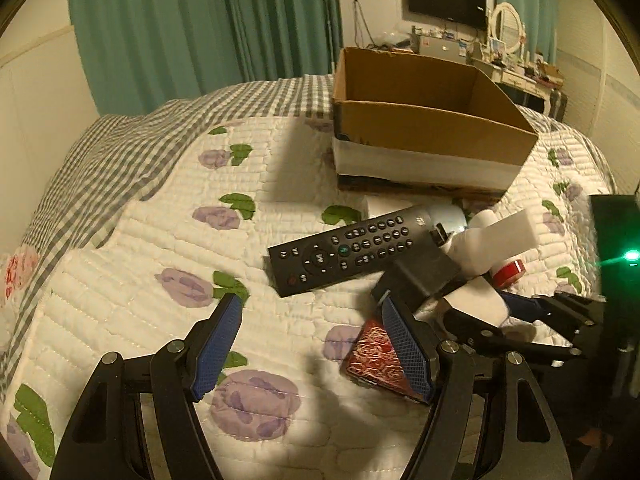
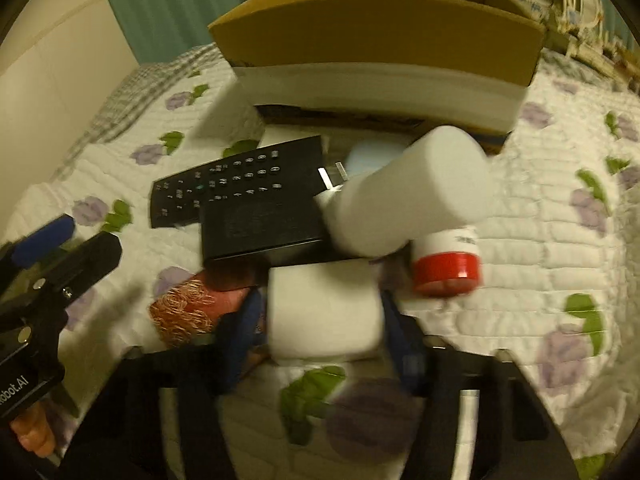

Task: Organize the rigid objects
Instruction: 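Grasp the white adapter with the right gripper while the left gripper grasps the black adapter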

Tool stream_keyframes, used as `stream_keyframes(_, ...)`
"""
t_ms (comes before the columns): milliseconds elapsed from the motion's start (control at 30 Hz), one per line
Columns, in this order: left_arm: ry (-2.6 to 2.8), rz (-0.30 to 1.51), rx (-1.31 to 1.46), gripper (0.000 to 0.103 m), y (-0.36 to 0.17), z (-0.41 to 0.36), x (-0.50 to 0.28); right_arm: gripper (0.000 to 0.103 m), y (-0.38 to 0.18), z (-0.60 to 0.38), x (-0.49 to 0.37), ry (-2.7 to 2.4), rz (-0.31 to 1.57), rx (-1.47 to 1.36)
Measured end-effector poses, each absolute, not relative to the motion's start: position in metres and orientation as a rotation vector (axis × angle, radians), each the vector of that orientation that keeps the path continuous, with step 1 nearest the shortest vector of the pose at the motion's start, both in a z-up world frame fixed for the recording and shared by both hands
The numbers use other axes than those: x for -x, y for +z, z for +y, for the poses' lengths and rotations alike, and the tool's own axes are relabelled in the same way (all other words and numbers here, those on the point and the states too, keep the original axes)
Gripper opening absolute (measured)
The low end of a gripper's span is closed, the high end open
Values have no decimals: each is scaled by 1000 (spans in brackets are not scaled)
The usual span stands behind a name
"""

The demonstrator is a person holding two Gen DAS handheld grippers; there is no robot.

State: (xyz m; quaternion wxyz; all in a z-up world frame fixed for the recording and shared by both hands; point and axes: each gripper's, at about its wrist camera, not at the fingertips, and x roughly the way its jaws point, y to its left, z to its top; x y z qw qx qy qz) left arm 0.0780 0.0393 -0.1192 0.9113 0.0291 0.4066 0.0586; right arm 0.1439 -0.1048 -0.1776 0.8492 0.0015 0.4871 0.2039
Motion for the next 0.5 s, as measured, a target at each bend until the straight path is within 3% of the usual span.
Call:
stream_keyframes(333,9,907,-166,76,-137,-2,-111,52,-121,-154,-126,399,909,23)
stream_keyframes(500,-79,906,-216,76,-151,-19,-132,52,-122,-162,-137,375,909,-6)
